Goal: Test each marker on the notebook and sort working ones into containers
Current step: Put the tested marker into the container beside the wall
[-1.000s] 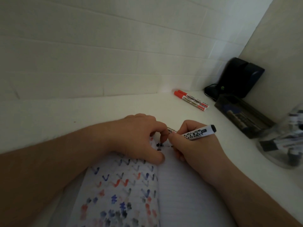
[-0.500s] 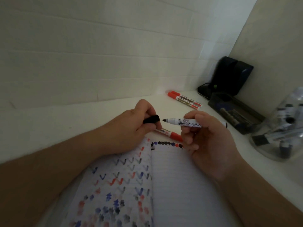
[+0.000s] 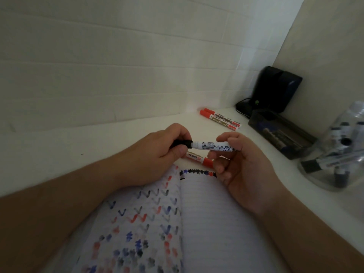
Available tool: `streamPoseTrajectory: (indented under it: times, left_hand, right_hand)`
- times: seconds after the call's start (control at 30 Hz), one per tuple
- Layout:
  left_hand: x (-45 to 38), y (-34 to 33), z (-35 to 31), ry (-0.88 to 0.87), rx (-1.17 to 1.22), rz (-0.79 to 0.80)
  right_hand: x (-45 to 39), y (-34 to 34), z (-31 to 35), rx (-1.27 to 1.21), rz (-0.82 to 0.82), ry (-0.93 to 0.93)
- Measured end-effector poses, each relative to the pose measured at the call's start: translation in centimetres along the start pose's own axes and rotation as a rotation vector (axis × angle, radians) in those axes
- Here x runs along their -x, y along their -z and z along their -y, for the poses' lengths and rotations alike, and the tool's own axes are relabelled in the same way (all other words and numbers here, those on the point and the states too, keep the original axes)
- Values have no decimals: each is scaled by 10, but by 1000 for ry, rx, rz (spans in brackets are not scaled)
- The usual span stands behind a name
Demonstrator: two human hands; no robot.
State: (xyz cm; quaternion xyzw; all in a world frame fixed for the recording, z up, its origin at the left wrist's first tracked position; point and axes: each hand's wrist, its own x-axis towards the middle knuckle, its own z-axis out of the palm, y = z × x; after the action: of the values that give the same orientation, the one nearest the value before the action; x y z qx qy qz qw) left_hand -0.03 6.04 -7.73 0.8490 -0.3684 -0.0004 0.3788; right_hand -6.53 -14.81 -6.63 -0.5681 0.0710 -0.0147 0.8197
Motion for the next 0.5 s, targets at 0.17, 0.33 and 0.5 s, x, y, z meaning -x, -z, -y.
streamPoseTrajectory:
  times: [0.17, 0.33, 0.5]
  left_hand:
    - [1, 0, -2, -48, -5, -190]
    - [1, -1, -18, -17, 196, -278]
    - [-6, -11, -46, 312, 835, -240]
  right_hand:
    - [1, 1, 0, 119, -39, 150]
    - [3, 1, -1, 154, -42, 215]
    - [6, -2, 1, 262, -7, 287]
